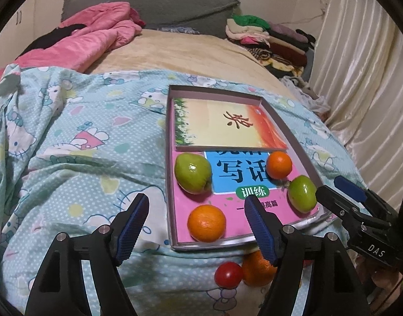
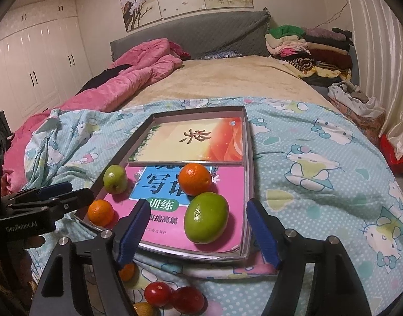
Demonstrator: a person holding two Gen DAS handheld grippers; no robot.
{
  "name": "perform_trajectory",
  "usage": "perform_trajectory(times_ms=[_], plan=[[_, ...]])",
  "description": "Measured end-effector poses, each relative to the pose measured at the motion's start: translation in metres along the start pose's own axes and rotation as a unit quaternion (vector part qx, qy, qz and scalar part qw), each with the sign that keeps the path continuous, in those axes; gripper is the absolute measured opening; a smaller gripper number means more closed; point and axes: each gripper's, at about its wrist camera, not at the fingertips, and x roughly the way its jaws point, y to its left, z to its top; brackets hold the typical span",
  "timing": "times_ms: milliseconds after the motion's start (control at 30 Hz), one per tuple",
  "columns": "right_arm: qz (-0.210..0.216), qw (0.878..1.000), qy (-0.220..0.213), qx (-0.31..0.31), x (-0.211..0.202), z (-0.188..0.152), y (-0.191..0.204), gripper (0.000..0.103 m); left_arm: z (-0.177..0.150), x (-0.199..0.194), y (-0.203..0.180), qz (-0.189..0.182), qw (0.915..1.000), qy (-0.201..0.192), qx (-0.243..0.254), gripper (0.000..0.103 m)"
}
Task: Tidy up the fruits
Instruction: 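Withdraw both open grippers from the tray toward the fruits on the bedspread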
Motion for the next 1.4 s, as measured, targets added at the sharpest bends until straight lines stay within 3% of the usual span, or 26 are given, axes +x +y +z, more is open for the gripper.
perform_trajectory(times_ms=[567,1400], plan=[[-0.011,1.000,-0.023,0.011,-0.024,0.000,-0.005,0.079,-0.011,-0.022,-0.002,0.007,0.9997,-0.006,0.022,0.076],[-0.042,0.999,0.027,0.001,-0.046,-0.026,0.004,0.079,-0.037,-0.046,-0.026,-0.019,0.9979,0.008,0.062,0.076]])
